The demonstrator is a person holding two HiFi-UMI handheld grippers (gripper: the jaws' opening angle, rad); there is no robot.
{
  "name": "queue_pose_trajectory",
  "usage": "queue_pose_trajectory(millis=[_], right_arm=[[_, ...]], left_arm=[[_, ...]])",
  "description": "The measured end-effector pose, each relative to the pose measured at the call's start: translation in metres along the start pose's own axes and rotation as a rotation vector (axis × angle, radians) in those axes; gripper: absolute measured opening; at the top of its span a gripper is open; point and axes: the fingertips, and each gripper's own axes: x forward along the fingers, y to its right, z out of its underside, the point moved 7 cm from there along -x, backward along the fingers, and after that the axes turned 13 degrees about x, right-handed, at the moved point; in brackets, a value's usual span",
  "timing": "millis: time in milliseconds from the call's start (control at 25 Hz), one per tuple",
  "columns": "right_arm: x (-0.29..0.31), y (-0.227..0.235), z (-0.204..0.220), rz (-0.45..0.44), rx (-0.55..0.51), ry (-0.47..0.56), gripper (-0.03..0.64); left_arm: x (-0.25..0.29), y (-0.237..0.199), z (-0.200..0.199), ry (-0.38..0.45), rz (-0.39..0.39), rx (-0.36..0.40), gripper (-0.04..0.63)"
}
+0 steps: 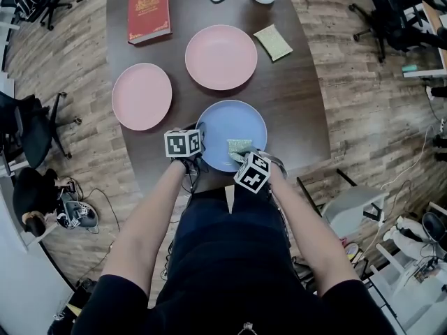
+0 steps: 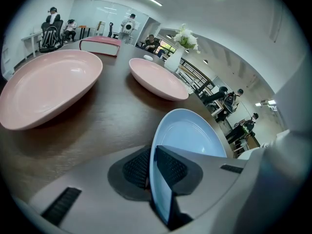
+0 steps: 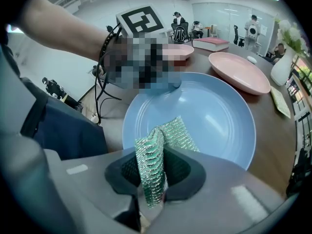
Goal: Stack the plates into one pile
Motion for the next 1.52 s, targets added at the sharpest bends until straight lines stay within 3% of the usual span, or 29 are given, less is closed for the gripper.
queue_pose_trajectory(millis=[640,1520], right_arm=[[0.020,-0.030,-0.023,-0.166,0.053,-0.027,0.084],[0.039,-0.035,-0.061,-0.271,0.332,0.161,0.083]], left_arm=[[0.001,-0.001,0.004,0.013,0.016,-0.057,0.037],[-0.002,-0.004,0.003,0.011,0.021,-0.075,0.037]])
